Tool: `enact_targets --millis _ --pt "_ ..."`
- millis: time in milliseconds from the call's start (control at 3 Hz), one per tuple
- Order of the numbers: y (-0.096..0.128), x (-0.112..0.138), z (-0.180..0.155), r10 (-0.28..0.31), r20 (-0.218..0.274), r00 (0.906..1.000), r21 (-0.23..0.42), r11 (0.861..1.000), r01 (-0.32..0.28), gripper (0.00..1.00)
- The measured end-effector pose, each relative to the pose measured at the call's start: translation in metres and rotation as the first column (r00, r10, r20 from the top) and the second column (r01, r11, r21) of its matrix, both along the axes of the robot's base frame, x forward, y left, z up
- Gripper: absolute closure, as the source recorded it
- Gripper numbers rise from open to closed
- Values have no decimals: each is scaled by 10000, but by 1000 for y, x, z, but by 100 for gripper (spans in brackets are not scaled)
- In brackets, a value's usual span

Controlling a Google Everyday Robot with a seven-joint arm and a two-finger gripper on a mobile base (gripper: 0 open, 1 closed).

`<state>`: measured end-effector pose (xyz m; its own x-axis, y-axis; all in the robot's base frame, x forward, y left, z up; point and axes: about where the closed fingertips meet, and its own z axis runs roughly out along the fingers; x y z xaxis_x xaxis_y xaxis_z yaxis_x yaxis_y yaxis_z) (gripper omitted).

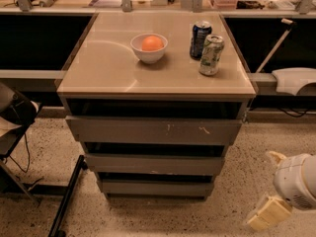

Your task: Open middle drawer

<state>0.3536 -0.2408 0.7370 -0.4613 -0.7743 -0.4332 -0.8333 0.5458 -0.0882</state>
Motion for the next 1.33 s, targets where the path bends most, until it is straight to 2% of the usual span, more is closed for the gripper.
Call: enact_targets --millis 333,667,1000,1333 --pt "0 2 -6 -43 -40 10000 86 10000 44 0" --pt "-12 9 -25 -449 -7 9990 -97 9989 449 0" --pt "5 48 -69 -353 219 9991 434 9985 343 0" --pt "50 78 -122 305 56 9995 1355 9903 -309 0"
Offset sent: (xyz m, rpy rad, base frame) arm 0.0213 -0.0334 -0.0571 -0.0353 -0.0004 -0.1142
